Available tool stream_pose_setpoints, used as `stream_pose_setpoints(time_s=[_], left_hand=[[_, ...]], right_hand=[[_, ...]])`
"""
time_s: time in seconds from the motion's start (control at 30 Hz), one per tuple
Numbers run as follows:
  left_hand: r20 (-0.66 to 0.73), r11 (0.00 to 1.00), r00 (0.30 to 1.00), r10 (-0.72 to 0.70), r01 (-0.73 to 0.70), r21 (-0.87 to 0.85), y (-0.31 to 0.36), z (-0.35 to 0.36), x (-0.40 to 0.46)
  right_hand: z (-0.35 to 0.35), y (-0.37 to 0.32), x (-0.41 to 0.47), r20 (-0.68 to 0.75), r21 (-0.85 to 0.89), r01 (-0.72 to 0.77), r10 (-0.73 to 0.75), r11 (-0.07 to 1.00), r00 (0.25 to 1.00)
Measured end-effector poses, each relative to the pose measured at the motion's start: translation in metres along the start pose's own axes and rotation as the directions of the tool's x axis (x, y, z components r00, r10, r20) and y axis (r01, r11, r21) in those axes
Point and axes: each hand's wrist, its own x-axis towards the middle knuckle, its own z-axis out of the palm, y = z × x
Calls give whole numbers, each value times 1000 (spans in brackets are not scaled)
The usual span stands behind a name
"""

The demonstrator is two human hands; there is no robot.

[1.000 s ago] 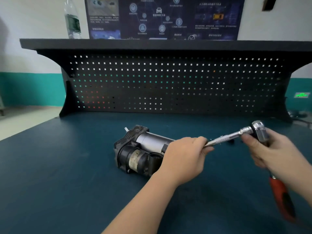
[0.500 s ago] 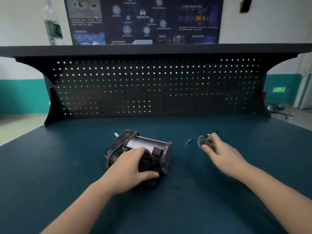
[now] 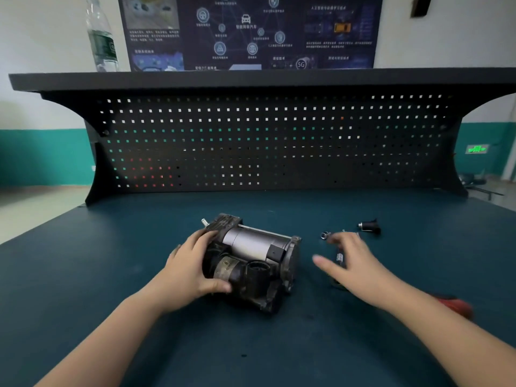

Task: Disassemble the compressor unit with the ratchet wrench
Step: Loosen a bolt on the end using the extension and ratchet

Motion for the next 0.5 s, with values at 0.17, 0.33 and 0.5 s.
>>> stream_pose_setpoints(time_s=[0.17,0.33,0.5], left_hand=[[5,990,999,46,-47,131,-14,10,-1],[-53,841,913,404,-349,414,-5,5,2],[-65,779,851,521,-444,443,6,2,3]], right_hand=[[52,-39,19,73,438,-29,-4,899,997],[66,-33,29,40,513,67,-102,856,994],[66,-33,28,-160,406,140,-81,903,984]])
